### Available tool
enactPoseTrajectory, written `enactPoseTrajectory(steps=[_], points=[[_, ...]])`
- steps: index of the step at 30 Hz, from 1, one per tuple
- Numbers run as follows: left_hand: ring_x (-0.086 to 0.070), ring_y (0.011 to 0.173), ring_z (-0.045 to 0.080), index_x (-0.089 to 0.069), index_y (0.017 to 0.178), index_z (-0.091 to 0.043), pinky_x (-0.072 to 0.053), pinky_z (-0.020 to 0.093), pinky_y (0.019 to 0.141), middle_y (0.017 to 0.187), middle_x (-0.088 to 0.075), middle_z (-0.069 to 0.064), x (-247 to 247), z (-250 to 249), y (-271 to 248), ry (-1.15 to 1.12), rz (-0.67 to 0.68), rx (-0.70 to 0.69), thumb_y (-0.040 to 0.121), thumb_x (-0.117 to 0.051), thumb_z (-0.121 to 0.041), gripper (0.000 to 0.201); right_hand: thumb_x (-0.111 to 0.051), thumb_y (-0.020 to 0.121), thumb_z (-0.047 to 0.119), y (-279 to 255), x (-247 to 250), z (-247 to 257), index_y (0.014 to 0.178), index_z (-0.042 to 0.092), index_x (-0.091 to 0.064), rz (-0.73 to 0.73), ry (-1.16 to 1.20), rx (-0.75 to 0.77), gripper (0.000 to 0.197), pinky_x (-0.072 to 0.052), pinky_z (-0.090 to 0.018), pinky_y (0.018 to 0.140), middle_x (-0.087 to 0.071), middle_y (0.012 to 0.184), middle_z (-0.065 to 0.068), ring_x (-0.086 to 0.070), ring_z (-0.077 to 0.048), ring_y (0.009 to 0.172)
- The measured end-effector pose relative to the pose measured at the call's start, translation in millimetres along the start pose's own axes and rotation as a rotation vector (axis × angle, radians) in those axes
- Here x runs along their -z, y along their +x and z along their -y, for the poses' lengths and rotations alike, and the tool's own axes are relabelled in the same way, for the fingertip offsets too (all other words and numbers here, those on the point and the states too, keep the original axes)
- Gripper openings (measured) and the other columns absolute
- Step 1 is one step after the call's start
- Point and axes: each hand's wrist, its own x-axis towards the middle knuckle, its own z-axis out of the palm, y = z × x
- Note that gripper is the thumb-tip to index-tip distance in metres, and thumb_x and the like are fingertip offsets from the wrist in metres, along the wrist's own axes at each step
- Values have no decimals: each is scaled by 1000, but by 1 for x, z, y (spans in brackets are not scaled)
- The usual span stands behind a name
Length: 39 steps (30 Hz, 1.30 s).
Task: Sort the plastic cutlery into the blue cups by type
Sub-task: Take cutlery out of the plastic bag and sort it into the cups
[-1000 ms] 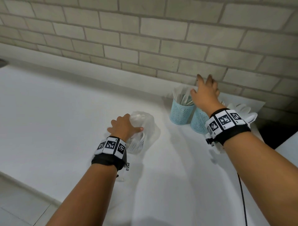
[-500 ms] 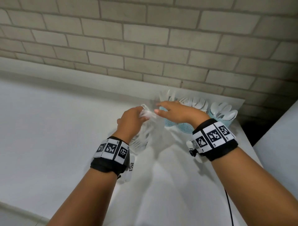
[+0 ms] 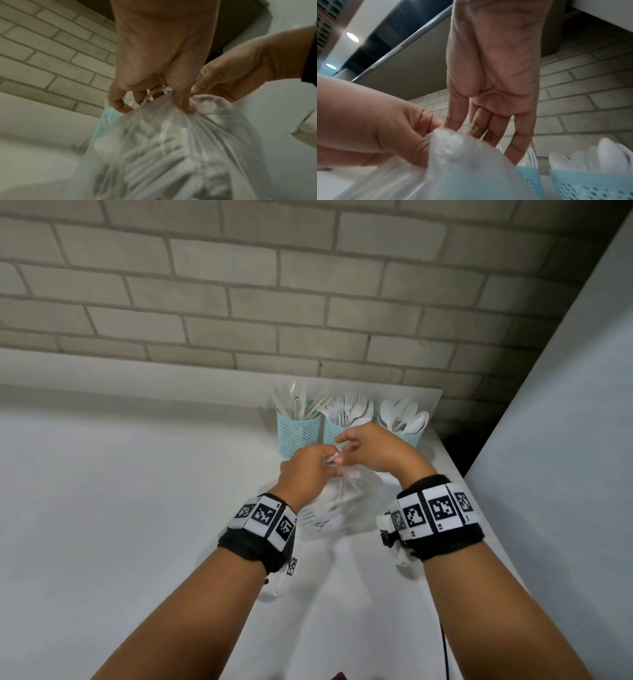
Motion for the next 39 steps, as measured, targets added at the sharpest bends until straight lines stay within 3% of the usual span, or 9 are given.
enactPoseTrajectory(steps=[4,7,10,14,19,23,31,35,39], points=[[-60,96,27,-60,77,-24,-41,35,79,77,-56,-9,-8,2,0,53,4,25,82,-68,-24,10,-74,79,15,3,-7,-13,120,11,-62,-87,41,-41,43,-39,-16,62,-65,103,-1,-55,-8,78],[-50,107,28,-60,94,-21,-39,37,83,102,-58,1,-6,-3,-1,232,-124,55,76,-74,-31,25,-74,79,14,5,-12,-18,112,11,-68,-122,79,-53,33,-36,-15,51,-61,81,7,-49,-1,63],[-42,113,28,-53,112,-16,-39,39,87,119,-47,5,4,-12,-5,330,-210,139,65,-81,-41,60,-75,78,11,5,-15,-22,106,8,-70,-180,147,-50,29,-38,-15,52,-62,82,4,-51,-3,64],[-56,105,25,-53,114,-9,-42,30,77,111,-57,5,14,-11,-4,454,101,273,70,-77,-46,63,-74,79,10,4,-16,-24,95,10,-70,-194,264,-89,16,-43,-12,52,-58,68,6,-50,-5,58],[-55,104,24,-54,117,-13,-47,35,83,108,-54,0,-2,-13,-5,212,95,78,71,-77,-42,59,-71,81,9,5,-18,-26,87,5,-69,-178,384,-86,8,-54,-30,77,-60,68,-1,-57,-15,68],[-54,80,19,-60,82,-17,-42,28,70,76,-56,-6,-8,-13,-3,170,4,12,76,-74,-30,20,-68,84,10,-1,-15,-33,85,1,-67,-273,551,-31,9,-52,-13,56,-60,67,-2,-55,-9,57],[-39,56,5,-50,59,-24,-30,21,54,58,-45,-10,-5,0,0,71,9,-32,78,-74,-26,30,-59,89,7,-3,12,-45,88,5,-63,-498,1206,-8,5,-54,-13,61,-65,75,-4,-64,-5,59],[-40,58,7,-62,73,-13,-32,6,50,64,-47,-3,1,7,1,-171,48,48,80,-72,-20,14,-67,84,14,-1,6,-61,122,4,-55,-221,864,-75,41,-53,-24,77,-66,103,-2,-64,-14,93],[-42,60,7,-66,77,-14,-35,10,55,63,-48,-4,4,10,0,-319,76,102,82,-70,-27,14,-76,76,25,-6,-4,-70,122,24,-61,-12,328,-24,48,-35,-29,98,-56,126,8,-46,-8,114]])
